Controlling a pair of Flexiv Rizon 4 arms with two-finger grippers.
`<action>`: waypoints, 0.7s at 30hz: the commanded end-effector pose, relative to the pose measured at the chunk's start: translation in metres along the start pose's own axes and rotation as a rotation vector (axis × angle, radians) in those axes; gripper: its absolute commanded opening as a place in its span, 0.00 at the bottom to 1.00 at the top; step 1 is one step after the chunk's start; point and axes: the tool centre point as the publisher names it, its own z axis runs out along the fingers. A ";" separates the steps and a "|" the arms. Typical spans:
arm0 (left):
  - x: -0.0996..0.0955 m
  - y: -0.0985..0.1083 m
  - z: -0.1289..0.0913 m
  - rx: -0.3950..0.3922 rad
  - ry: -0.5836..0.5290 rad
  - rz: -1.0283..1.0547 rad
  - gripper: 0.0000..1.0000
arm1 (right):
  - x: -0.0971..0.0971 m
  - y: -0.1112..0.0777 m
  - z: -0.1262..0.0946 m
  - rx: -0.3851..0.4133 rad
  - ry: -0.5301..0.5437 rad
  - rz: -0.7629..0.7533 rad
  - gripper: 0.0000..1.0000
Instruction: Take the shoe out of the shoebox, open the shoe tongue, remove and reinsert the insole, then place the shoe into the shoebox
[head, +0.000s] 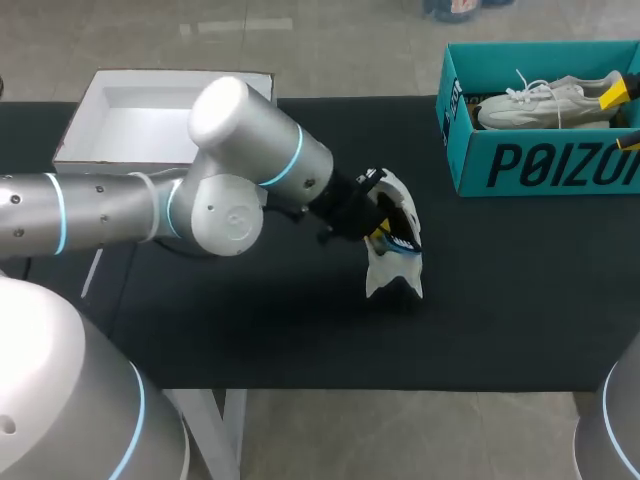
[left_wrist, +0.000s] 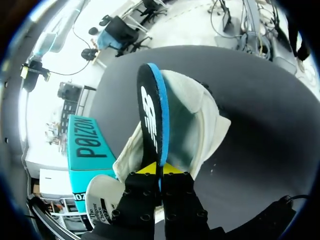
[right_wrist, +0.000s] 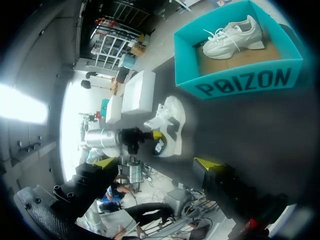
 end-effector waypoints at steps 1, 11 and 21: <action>0.000 -0.007 -0.006 0.042 -0.004 -0.028 0.49 | 0.000 0.000 0.000 0.001 -0.003 0.001 1.00; -0.002 -0.036 -0.018 0.131 -0.029 -0.009 1.00 | 0.000 0.000 0.000 0.001 -0.003 0.001 1.00; -0.004 -0.030 0.007 0.097 -0.021 0.031 0.00 | 0.000 0.000 0.000 0.001 -0.003 0.001 1.00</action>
